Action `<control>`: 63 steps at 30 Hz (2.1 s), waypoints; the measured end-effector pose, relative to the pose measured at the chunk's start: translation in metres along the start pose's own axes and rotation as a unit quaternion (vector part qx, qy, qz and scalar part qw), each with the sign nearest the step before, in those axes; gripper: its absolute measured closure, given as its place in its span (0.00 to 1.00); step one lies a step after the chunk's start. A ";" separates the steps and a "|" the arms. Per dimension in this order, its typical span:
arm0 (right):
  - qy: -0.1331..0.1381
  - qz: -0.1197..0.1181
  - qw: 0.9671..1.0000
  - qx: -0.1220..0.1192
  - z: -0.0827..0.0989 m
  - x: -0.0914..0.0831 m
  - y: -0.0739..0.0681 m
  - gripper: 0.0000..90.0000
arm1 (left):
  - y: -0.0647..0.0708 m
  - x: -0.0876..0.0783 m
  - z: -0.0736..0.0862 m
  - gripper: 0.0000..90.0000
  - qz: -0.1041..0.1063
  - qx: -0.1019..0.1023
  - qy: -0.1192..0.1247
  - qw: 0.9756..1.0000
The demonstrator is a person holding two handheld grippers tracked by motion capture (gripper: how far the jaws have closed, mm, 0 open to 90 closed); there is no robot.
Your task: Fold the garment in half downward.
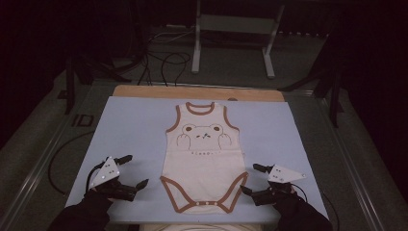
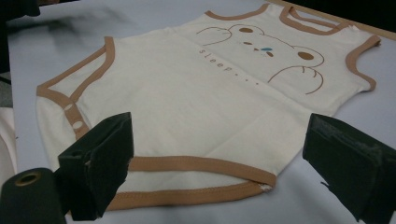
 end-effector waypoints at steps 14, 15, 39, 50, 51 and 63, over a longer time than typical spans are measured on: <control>0.002 -0.009 1.000 -0.005 -0.013 -0.001 -0.012 0.10 | 0.012 0.001 -0.009 0.00 0.025 0.006 0.007 1.000; 0.001 -0.011 1.000 -0.004 -0.014 -0.001 -0.013 0.10 | 0.014 0.001 -0.010 0.00 0.027 0.010 0.008 1.000; 0.018 0.000 0.999 -0.043 -0.085 -0.012 -0.006 0.10 | 0.032 0.003 -0.062 0.00 0.083 0.032 0.009 0.996; 0.033 0.022 0.998 -0.053 -0.118 -0.016 0.012 0.10 | 0.019 0.006 -0.081 0.00 0.079 0.034 0.009 0.996; 0.032 0.026 0.998 -0.054 -0.120 -0.015 0.014 0.10 | 0.016 0.007 -0.084 0.00 0.077 0.033 0.008 0.996; 0.033 0.038 0.998 -0.041 -0.130 0.001 0.040 0.10 | 0.004 0.024 -0.090 0.00 0.069 0.020 -0.013 0.997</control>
Point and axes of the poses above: each handheld gripper's, and its own axes: x roughly forward along the jaws, z roughly out of its underside, y roughly to its right, the point moved 8 cm from there along x, roughly forward along the jaws, and after that the axes turned 3 degrees about -x, right-handed, at the moved point
